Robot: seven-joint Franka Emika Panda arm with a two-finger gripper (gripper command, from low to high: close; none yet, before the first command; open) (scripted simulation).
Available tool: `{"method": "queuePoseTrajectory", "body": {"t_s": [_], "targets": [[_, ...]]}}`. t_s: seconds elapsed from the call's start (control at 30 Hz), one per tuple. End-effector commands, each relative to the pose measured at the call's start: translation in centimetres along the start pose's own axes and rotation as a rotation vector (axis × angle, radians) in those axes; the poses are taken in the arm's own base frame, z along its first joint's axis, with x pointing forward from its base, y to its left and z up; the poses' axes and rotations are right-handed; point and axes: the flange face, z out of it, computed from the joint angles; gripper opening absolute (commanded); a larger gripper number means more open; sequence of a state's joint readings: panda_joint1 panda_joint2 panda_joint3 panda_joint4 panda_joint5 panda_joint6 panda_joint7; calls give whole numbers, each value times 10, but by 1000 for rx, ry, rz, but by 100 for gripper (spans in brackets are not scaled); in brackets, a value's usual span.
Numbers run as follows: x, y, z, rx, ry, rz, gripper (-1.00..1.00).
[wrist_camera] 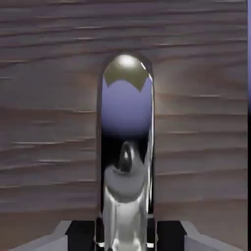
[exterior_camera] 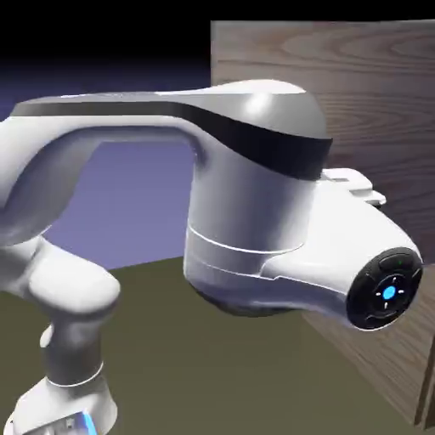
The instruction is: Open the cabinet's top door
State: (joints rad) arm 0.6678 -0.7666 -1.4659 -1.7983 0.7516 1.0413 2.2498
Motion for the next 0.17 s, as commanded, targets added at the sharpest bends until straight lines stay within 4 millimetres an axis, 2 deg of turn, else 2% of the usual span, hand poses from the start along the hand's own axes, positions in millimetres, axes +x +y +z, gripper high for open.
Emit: {"method": "queuePoseTrajectory", "body": {"t_s": [0.0,0.13], "targets": [[-2,-2,-6,-12,12,0,-100],[-9,-9,-29,-59,59,0,-100]]}}
